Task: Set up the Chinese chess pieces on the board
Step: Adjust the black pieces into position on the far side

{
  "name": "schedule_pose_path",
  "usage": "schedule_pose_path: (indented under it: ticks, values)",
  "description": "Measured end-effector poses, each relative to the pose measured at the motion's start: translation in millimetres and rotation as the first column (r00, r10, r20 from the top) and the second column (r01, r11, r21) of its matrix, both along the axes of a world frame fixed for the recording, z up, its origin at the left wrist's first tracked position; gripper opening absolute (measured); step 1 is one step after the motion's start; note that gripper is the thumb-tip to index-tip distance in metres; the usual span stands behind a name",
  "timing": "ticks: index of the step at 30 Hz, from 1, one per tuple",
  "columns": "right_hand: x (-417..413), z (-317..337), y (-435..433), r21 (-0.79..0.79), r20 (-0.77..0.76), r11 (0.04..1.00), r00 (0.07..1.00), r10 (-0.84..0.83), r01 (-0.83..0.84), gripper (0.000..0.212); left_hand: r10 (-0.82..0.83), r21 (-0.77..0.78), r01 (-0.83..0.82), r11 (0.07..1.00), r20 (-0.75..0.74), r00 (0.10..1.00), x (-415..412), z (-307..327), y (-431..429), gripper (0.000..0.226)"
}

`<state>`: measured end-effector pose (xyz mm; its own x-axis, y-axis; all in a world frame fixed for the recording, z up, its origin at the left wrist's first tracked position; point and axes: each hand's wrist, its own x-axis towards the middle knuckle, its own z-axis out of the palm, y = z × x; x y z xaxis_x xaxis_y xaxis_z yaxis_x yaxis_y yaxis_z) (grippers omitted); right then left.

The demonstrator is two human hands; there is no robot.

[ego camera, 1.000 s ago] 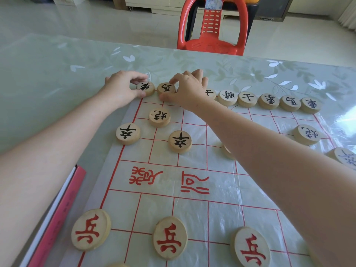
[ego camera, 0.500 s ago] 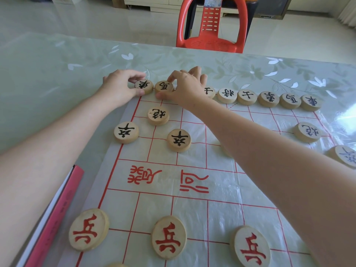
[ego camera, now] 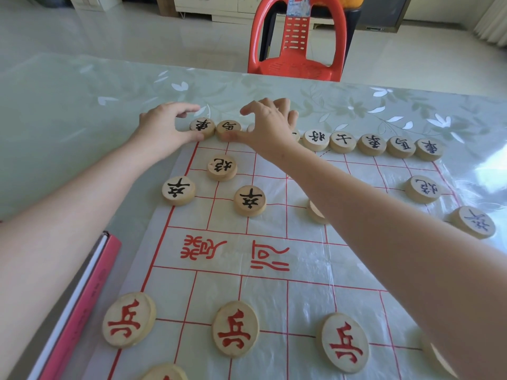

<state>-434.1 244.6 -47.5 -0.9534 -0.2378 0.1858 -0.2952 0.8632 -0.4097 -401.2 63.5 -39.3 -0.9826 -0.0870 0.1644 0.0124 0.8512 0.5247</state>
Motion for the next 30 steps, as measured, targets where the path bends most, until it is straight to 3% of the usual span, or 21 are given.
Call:
schedule_pose_path:
  ticks: [6, 10, 15, 21, 30]
  values:
    - [9, 5, 15, -0.016, 0.061, 1.0, 0.998, 0.011, -0.01, 0.064, 0.048, 0.022, -0.048, 0.999, 0.001, 0.999, 8, 12, 2, 0.051]
    - [7, 6, 6, 0.03, 0.099, 0.998, 0.994, 0.043, -0.046, 0.064, 0.03, -0.07, -0.03, 0.997, 0.01, 0.999, 13, 6, 7, 0.041]
    - [8, -1, -2, 0.147, -0.021, 0.982, 0.992, 0.125, -0.12, 0.035, -0.03, -0.16, 0.025, 0.987, -0.024, 0.999, 21, 1, 14, 0.034]
    - [14, -13, 1, 0.255, -0.111, 0.953, 0.974, 0.196, -0.162, 0.031, -0.07, -0.248, 0.064, 0.967, -0.019, 0.997, 26, -2, 15, 0.037]
    - [22, -3, -1, 0.265, -0.094, 0.954, 0.981, 0.171, -0.141, 0.042, -0.046, -0.142, 0.038, 0.989, -0.053, 0.998, 27, 2, 13, 0.036]
